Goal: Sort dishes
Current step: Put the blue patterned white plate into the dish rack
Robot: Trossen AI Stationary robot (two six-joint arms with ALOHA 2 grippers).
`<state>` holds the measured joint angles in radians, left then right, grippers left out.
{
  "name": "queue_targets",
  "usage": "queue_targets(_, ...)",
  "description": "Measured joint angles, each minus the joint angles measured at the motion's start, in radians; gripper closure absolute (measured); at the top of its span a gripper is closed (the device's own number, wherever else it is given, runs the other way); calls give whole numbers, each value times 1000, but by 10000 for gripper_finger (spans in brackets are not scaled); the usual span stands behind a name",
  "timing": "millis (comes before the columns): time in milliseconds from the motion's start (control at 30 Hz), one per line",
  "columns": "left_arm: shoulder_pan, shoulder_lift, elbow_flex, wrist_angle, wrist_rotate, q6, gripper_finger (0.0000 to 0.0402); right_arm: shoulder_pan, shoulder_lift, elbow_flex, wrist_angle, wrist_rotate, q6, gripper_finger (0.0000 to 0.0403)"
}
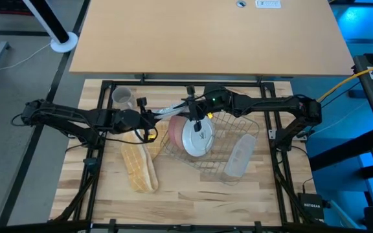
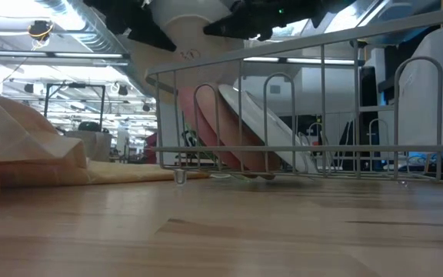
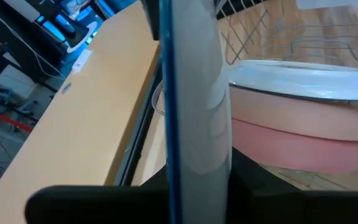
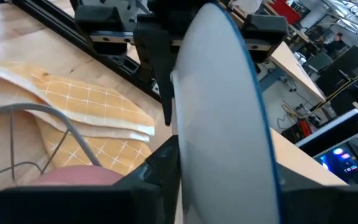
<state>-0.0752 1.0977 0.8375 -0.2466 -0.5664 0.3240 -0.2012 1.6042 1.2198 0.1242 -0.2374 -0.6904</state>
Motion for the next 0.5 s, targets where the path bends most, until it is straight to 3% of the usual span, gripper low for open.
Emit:
queue_targets(300, 1, -13, 0, -4, -55, -12, 371, 9, -6, 3, 11, 188, 1, 209)
queue_targets(500, 1, -89, 0, 9, -70, -40, 371, 48, -8, 100, -26, 368, -53, 191)
